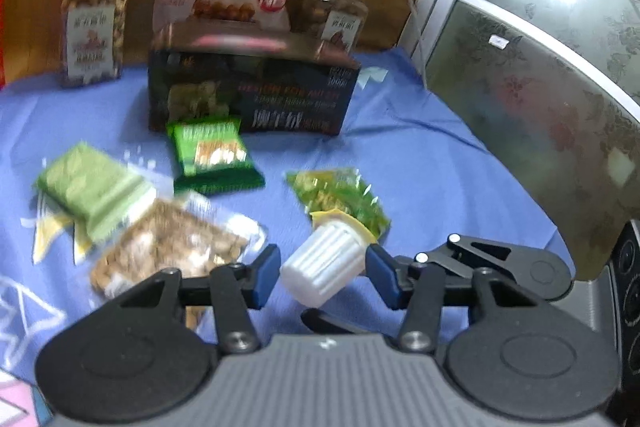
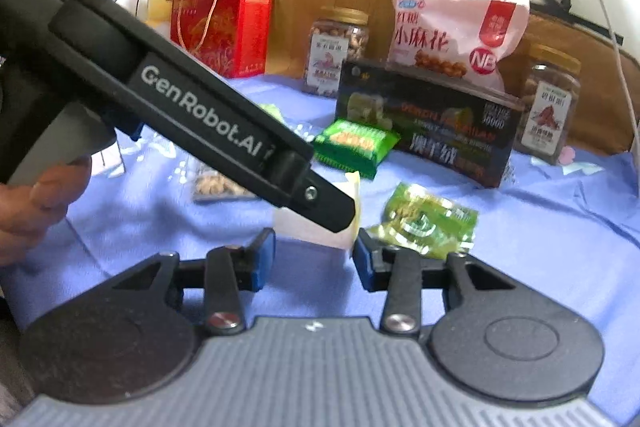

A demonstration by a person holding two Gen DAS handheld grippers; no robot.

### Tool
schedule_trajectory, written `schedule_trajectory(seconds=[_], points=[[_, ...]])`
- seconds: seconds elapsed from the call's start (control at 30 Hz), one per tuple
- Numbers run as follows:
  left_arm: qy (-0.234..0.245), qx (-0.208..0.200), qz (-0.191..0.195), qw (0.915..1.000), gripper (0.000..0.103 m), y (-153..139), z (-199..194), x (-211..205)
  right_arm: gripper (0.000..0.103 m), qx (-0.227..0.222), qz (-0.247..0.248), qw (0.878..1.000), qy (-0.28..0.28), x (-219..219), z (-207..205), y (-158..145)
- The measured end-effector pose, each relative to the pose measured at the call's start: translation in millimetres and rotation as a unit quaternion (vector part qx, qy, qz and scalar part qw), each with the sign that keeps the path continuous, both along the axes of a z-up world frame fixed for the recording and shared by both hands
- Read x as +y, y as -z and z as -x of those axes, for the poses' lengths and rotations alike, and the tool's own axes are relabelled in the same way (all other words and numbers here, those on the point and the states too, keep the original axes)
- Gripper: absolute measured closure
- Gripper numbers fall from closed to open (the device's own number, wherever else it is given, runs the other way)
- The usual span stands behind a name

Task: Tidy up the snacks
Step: 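Carry the white cup with the left gripper into the tin, release, withdraw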

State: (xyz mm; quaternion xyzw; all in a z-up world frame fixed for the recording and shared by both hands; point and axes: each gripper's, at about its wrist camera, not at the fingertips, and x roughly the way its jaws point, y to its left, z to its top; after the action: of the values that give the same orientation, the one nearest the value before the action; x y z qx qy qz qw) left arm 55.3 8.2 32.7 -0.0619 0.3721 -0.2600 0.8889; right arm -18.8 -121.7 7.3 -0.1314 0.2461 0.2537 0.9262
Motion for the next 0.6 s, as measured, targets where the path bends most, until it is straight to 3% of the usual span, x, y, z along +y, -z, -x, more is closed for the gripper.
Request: schedule_trajectory(seconds=[0.17,0.3,0.6], points=[[0.006,-0.035,0.002,0.9994,0.056,-30.2,-18.9,-4.9,0.058,-0.045,-0.018,0.999,0.008,-5.5,-12.4,-19.9],[-0.001,-0.062,0.0,0.9981,0.056,-51.9,-48.9,-10.3,0.058,-0.069,-0.028,0.997,0.016,-9.0,-44.9,-37.7],[-0.044,-0.076,0.003,0.9961,0.055,-70.8,-143.1,-1.8,0.058,-0.067,-0.062,0.996,0.014,-5.7,-149.1,-62.6]])
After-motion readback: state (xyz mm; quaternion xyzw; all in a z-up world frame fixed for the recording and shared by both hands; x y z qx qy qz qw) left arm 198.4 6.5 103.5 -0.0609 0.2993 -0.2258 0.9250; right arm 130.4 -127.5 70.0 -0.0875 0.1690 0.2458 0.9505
